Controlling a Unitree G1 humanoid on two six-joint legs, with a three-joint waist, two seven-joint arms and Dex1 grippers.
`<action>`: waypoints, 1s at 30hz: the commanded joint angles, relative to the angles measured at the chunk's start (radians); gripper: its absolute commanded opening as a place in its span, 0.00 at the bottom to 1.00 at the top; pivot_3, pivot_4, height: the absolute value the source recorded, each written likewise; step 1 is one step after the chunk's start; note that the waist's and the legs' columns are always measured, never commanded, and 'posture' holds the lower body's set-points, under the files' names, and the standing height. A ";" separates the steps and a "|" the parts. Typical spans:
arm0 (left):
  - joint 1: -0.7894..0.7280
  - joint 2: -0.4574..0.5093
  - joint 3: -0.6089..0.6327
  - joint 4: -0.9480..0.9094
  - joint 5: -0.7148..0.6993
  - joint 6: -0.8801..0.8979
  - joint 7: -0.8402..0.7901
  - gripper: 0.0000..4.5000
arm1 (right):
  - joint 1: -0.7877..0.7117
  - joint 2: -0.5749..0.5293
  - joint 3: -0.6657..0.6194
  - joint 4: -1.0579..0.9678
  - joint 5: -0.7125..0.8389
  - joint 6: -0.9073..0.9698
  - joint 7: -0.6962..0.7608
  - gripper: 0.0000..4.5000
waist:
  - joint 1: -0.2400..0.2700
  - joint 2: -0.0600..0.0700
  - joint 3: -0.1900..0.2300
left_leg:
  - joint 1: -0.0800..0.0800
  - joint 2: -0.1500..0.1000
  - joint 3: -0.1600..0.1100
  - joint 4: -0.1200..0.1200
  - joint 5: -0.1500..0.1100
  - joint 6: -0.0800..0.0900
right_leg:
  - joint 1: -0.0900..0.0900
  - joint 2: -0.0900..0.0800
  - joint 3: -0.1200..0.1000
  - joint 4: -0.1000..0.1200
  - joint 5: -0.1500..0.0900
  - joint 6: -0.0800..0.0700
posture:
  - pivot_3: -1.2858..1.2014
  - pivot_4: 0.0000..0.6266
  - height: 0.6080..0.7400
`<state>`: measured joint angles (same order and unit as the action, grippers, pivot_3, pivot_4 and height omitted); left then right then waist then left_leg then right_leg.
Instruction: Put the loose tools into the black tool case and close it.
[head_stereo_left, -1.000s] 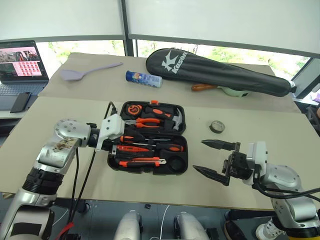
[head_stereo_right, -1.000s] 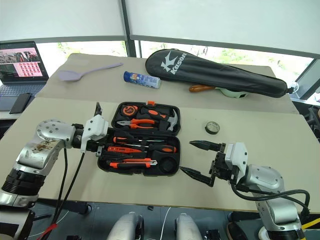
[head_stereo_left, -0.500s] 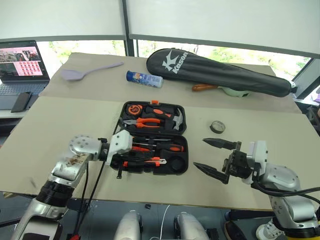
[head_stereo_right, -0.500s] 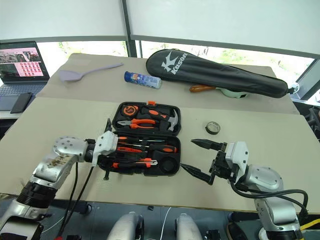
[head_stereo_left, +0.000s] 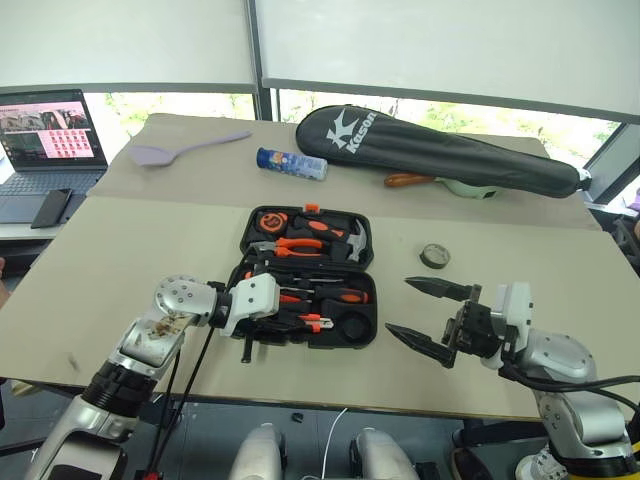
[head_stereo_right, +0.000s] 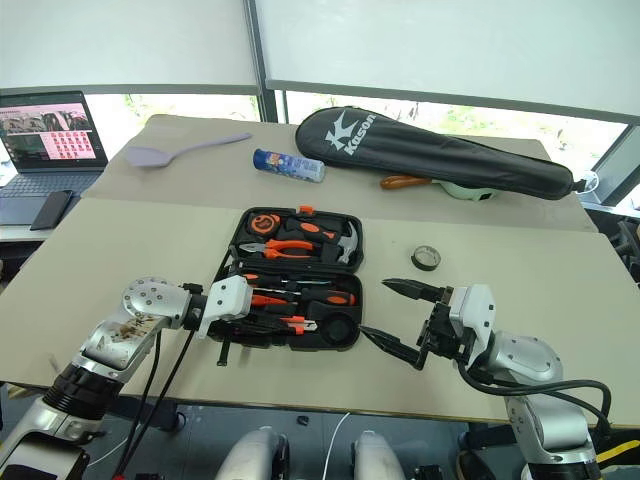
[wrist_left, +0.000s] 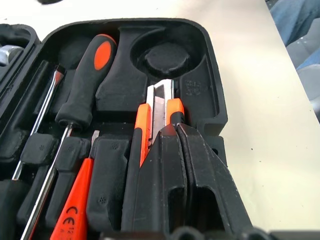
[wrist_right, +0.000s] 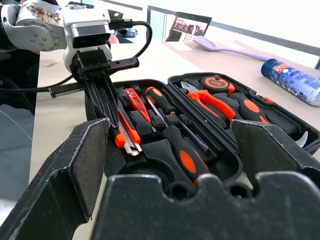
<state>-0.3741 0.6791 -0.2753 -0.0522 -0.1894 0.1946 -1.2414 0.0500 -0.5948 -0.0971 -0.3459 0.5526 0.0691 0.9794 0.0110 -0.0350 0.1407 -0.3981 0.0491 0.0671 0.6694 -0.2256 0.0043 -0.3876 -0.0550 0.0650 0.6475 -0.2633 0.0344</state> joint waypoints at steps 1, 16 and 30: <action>0.046 0.015 -0.025 0.060 0.053 0.094 0.049 0.02 | -0.011 0.005 -0.017 -0.015 -0.002 -0.019 -0.005 1.00 | -0.001 0.004 -0.003 | 0.000 0.000 0.000 0.000 0.000 0.000 | 0.000 0.000 0.000 0.000 0.000 0.000 | 0.52 0.24 1.00; 0.115 -0.047 0.225 0.013 -0.221 0.004 0.029 0.07 | 0.036 -0.002 -0.107 -0.017 0.031 -0.012 -0.031 1.00 | -0.013 0.009 -0.005 | -0.001 0.000 0.000 -0.001 0.000 0.000 | -0.002 0.001 0.001 0.000 0.000 0.000 | 0.52 0.24 1.00; 0.408 0.048 0.668 -0.011 -0.407 -0.021 0.039 0.98 | 0.287 0.046 -0.487 0.180 0.006 -0.153 -0.129 1.00 | -0.023 0.008 -0.004 | -0.006 0.001 0.000 -0.004 -0.001 0.000 | -0.008 -0.001 0.001 -0.001 -0.002 -0.001 | 0.52 0.24 1.00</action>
<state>0.0378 0.7185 0.3618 -0.0642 -0.5763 0.1995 -1.1835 0.3384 -0.5520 -0.5454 -0.1600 0.5617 -0.0585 0.8726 -0.0125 -0.0268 0.1363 -0.4040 0.0496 0.0673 0.6656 -0.2262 0.0048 -0.3957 -0.0560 0.0661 0.6467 -0.2656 0.0336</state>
